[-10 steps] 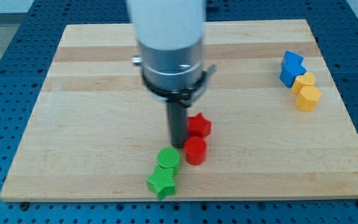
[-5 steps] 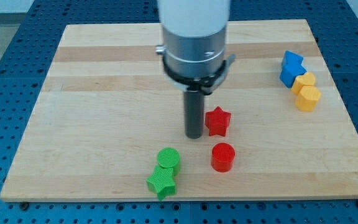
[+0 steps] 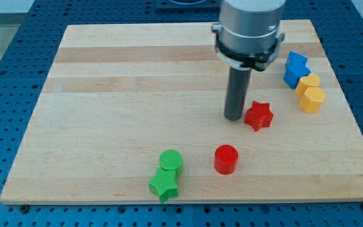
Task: Push the red star to the bottom of the yellow hexagon
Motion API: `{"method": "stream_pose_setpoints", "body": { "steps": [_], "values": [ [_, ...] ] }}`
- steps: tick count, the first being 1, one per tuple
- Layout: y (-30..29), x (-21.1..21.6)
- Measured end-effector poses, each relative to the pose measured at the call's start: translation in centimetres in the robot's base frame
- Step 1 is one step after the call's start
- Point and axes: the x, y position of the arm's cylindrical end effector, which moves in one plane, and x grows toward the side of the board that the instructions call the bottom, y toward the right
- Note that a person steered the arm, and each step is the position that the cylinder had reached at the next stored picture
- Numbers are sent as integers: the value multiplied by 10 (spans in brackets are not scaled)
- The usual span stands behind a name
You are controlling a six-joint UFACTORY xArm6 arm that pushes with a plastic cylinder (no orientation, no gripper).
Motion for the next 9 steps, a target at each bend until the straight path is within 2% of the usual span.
{"method": "stream_pose_setpoints", "body": {
  "steps": [1,2,3,4,5,7,9],
  "values": [
    [56,0],
    [87,1],
    [70,1],
    [31,15],
    [24,43],
    [87,39],
    [104,41]
  ]
}}
